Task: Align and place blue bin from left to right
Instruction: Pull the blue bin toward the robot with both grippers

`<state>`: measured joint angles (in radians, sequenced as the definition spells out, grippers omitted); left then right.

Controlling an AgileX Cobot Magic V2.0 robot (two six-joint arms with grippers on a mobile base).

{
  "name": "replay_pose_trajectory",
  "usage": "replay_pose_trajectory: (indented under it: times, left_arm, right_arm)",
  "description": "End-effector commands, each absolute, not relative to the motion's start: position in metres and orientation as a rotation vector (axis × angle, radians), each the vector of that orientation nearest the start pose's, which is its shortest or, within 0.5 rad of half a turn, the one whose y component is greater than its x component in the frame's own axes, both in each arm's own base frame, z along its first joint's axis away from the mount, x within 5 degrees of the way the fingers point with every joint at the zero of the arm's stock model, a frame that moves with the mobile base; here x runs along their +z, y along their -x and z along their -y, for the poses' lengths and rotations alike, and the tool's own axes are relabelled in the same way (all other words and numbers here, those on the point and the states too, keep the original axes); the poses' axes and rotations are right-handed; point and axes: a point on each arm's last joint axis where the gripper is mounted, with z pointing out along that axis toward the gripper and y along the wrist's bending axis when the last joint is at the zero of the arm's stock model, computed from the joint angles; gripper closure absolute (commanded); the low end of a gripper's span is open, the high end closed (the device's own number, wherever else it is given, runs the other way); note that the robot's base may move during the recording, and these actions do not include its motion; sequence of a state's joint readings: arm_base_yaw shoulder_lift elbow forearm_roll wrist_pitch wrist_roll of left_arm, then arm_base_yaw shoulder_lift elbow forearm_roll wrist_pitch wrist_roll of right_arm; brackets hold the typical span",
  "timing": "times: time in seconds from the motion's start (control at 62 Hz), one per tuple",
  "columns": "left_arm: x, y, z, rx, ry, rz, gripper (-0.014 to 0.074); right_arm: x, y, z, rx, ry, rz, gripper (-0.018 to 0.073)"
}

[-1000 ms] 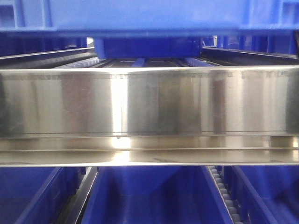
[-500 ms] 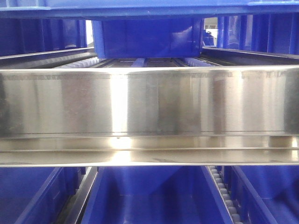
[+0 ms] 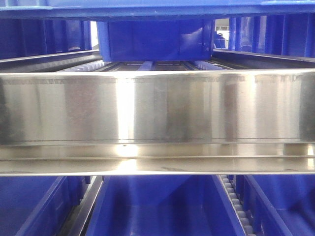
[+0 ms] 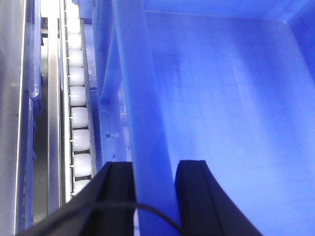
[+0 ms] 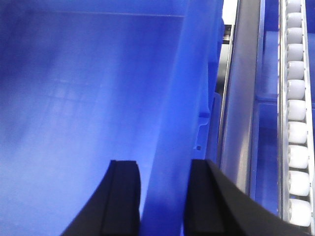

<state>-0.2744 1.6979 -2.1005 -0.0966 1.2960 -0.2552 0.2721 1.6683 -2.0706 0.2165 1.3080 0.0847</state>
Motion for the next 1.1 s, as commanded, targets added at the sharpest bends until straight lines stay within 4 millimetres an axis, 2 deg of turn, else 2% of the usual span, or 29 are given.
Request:
replay_pose_trajectory:
  times: [0.0,0.71,1.081]
  left_arm:
    - [0.490,-0.322,0.116,-0.546,-0.083,-2.293,0.0583]
    - [0.490,-0.322,0.116,-0.546,-0.083,-2.291,0.0583]
    - [0.503,-0.332,0.115,-0.556,-0.053,-2.105,0.0583]
  right_arm:
    - [0.494,-0.309,-0.121,0.608,0.302,-2.251,0.0638]
    - [0.494,-0.309,-0.121,0.608,0.302,-2.251,0.0638]
    - [0.494,-0.309,-0.121,0.608,0.302,-2.251,0.0638]
